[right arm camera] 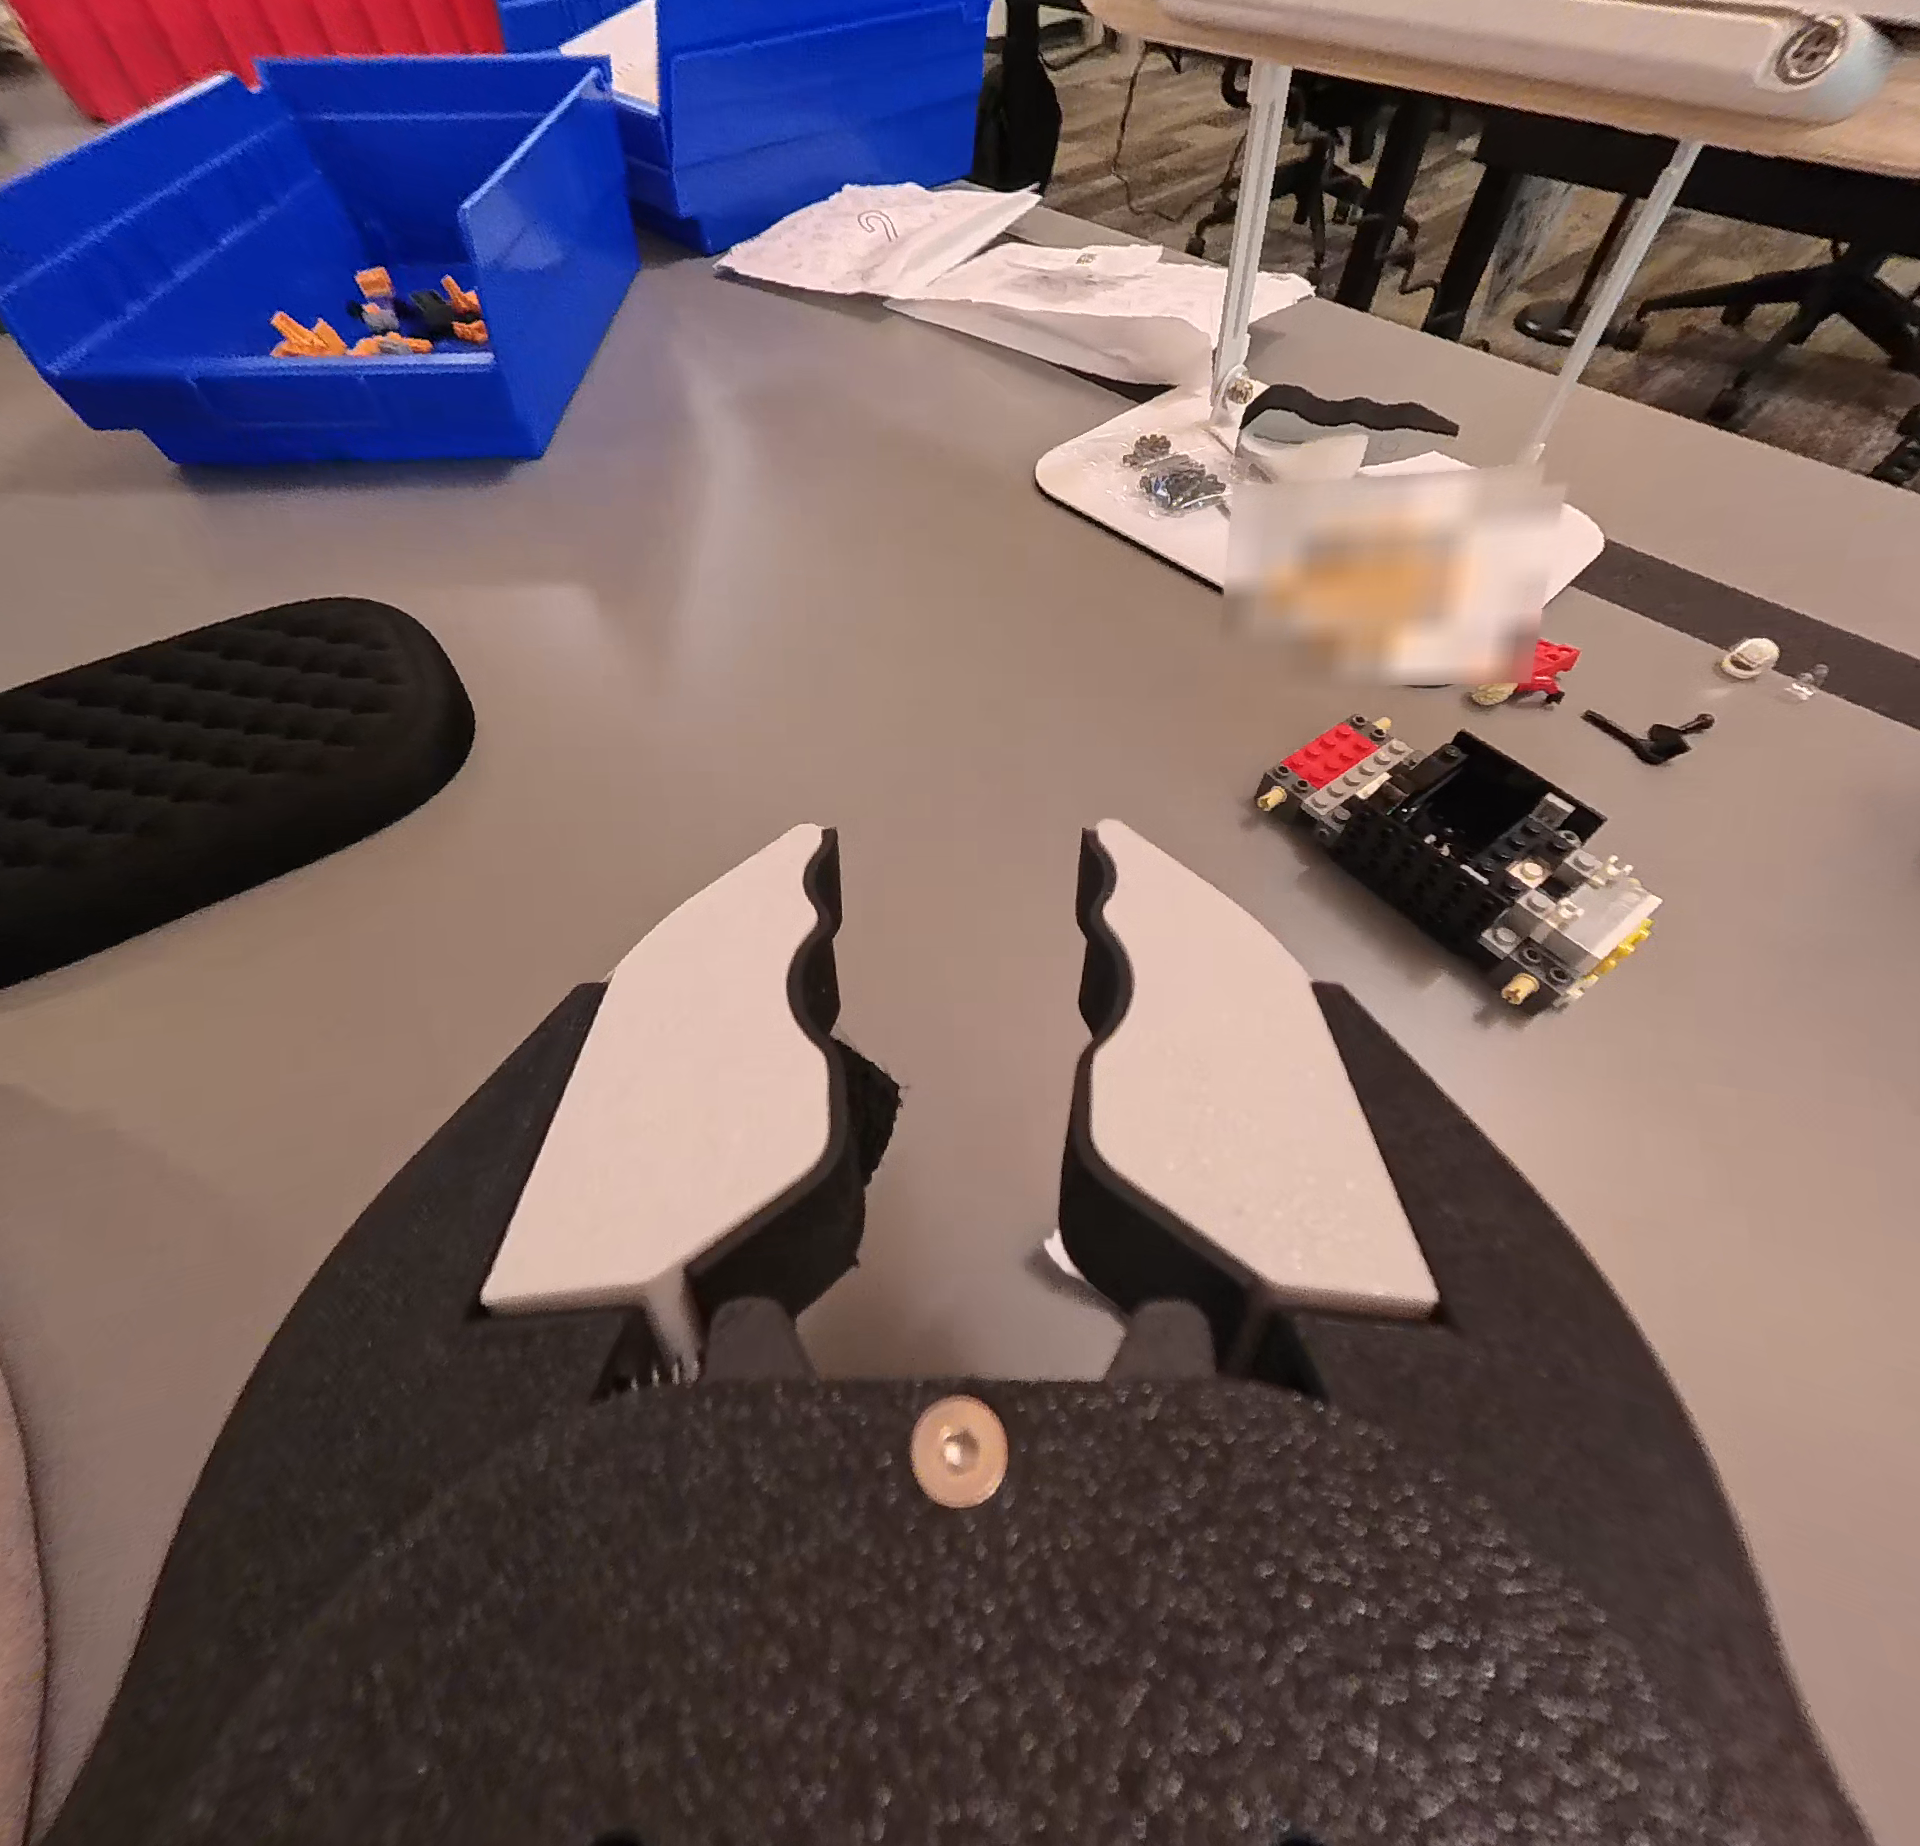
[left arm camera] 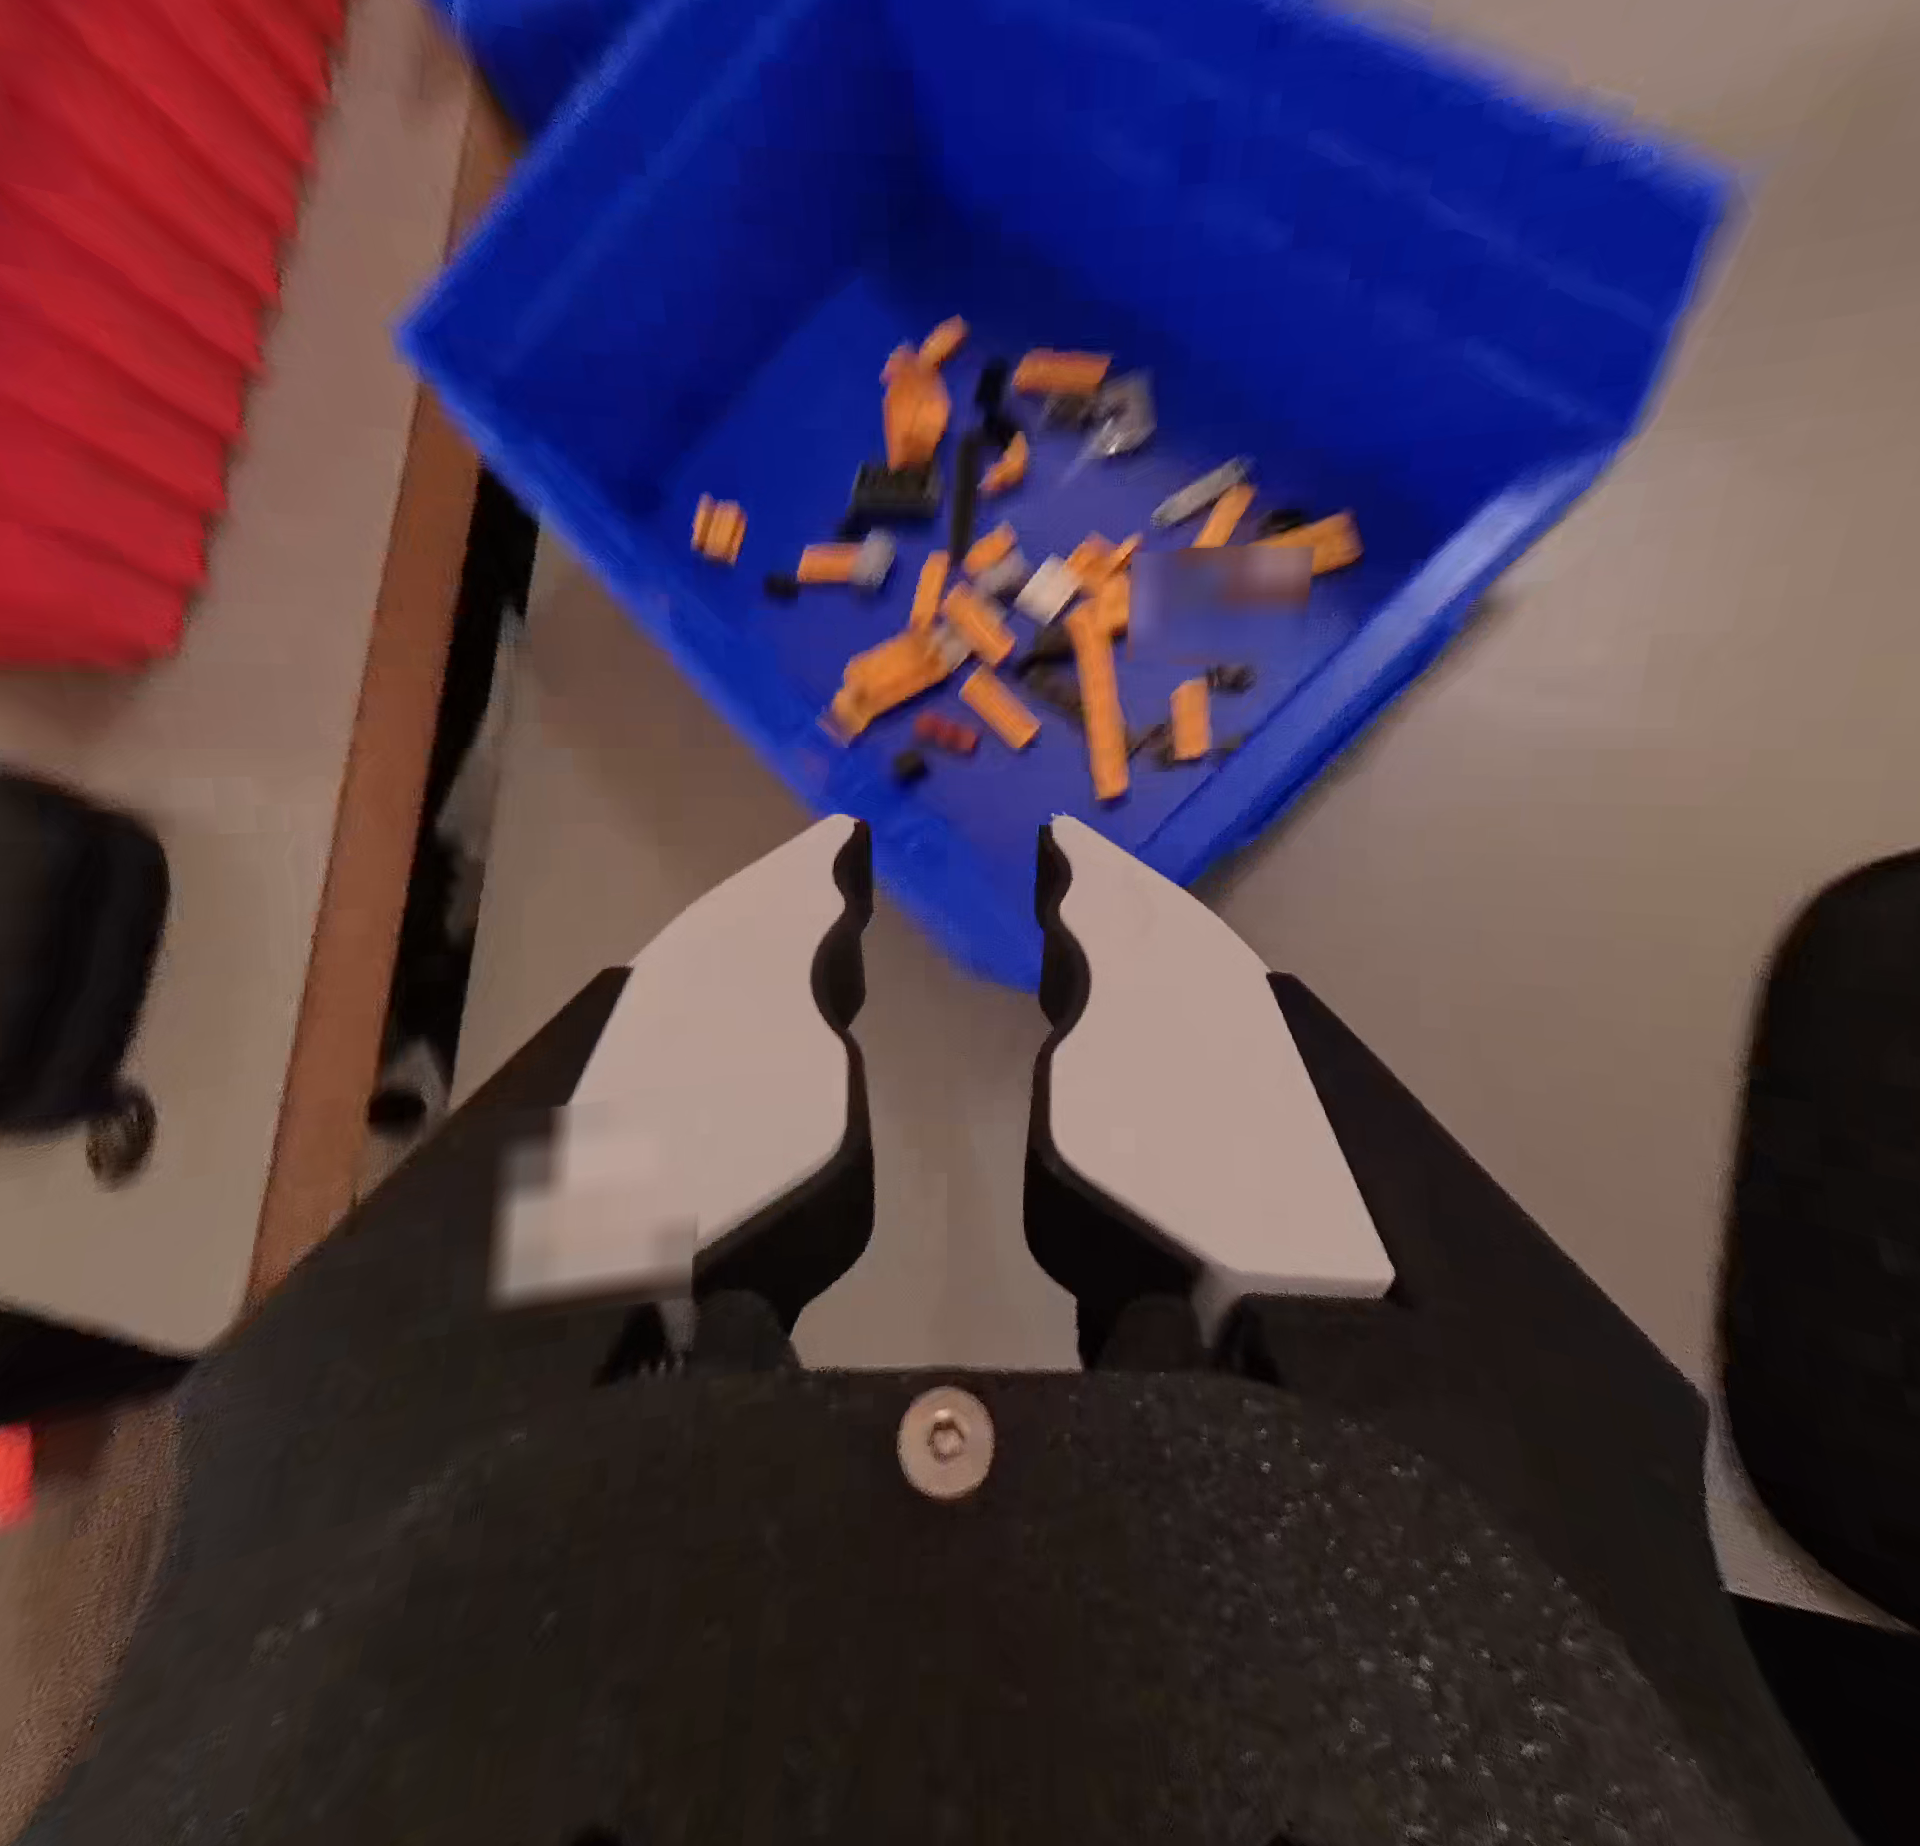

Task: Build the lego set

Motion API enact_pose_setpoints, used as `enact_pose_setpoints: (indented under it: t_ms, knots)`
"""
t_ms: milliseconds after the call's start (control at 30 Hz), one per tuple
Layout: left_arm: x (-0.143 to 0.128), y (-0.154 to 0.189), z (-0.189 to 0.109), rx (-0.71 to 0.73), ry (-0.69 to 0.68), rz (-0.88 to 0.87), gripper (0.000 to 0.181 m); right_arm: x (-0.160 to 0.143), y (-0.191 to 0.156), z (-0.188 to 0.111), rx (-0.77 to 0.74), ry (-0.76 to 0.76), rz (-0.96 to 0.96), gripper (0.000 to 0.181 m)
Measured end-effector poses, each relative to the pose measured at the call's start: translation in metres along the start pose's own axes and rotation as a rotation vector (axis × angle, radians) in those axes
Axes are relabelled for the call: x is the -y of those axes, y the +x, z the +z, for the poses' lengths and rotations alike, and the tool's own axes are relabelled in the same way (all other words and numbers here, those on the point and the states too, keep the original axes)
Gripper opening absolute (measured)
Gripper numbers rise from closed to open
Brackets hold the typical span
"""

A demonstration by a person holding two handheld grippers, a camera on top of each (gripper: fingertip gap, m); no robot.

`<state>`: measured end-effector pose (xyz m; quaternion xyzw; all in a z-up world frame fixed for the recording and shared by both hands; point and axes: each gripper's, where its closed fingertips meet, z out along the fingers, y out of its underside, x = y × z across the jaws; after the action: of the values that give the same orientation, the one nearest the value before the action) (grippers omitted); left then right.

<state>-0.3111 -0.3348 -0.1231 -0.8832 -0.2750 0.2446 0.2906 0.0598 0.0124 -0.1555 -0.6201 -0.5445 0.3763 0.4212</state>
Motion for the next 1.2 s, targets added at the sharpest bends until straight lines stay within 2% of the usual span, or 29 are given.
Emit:
enact_pose_setpoints:
  t_ms: [67, 100, 133, 200, 300, 367, 433, 533, 600, 667, 733, 800, 900, 1033, 1200]
  knots:
    - [0.025, 0.039, -0.009, -0.093, 0.084, 0.131, 0.031, 0.002, -0.004, 0.001, 0.028, 0.018, 0.003, 0.044]
    - [0.031, 0.062, -0.006, -0.153, 0.085, 0.216, 0.034, 0.002, -0.006, 0.002, 0.043, 0.023, 0.001, 0.044]
    - [0.030, 0.083, 0.004, -0.198, 0.047, 0.308, 0.040, 0.003, -0.009, 0.002, 0.055, 0.025, -0.005, 0.044]
    - [0.012, 0.104, 0.035, -0.222, -0.128, 0.492, 0.060, 0.003, -0.012, 0.002, 0.065, 0.023, -0.027, 0.044]
    - [-0.002, 0.109, 0.080, -0.223, -0.311, 0.663, 0.064, 0.006, -0.013, -0.002, 0.059, 0.038, -0.064, 0.043]
    - [-0.017, 0.109, 0.098, -0.275, -0.439, 0.687, 0.057, 0.007, -0.012, -0.005, 0.056, 0.045, -0.072, 0.043]
    - [-0.028, 0.105, 0.106, -0.283, -0.528, 0.738, 0.028, 0.006, -0.010, -0.006, 0.054, 0.045, -0.065, 0.043]
    - [-0.033, 0.107, 0.094, -0.361, -0.601, 0.722, 0.026, 0.004, -0.006, -0.008, 0.054, 0.047, -0.048, 0.042]
    - [-0.030, 0.115, 0.068, -0.450, -0.602, 0.736, 0.026, 0.005, -0.006, -0.008, 0.063, 0.052, -0.038, 0.042]
    - [-0.018, 0.124, 0.033, -0.554, -0.565, 0.744, 0.027, 0.006, -0.007, -0.008, 0.067, 0.055, -0.040, 0.042]
    - [0.005, 0.123, 0.014, -0.552, -0.483, 0.756, 0.030, 0.005, -0.009, -0.007, 0.072, 0.052, -0.042, 0.042]
    - [0.023, 0.111, 0.020, -0.482, -0.450, 0.701, 0.030, 0.004, -0.011, -0.005, 0.082, 0.050, -0.041, 0.042]
    - [0.008, 0.114, 0.032, -0.464, -0.517, 0.757, 0.029, 0.004, -0.011, -0.006, 0.080, 0.048, -0.047, 0.042]
    - [0.002, 0.128, 0.039, -0.501, -0.466, 0.678, 0.026, 0.006, -0.010, -0.008, 0.070, 0.057, -0.049, 0.041]
    - [-0.017, 0.141, 0.044, -0.510, -0.446, 0.715, 0.026, 0.004, -0.012, -0.006, 0.077, 0.050, -0.059, 0.041]
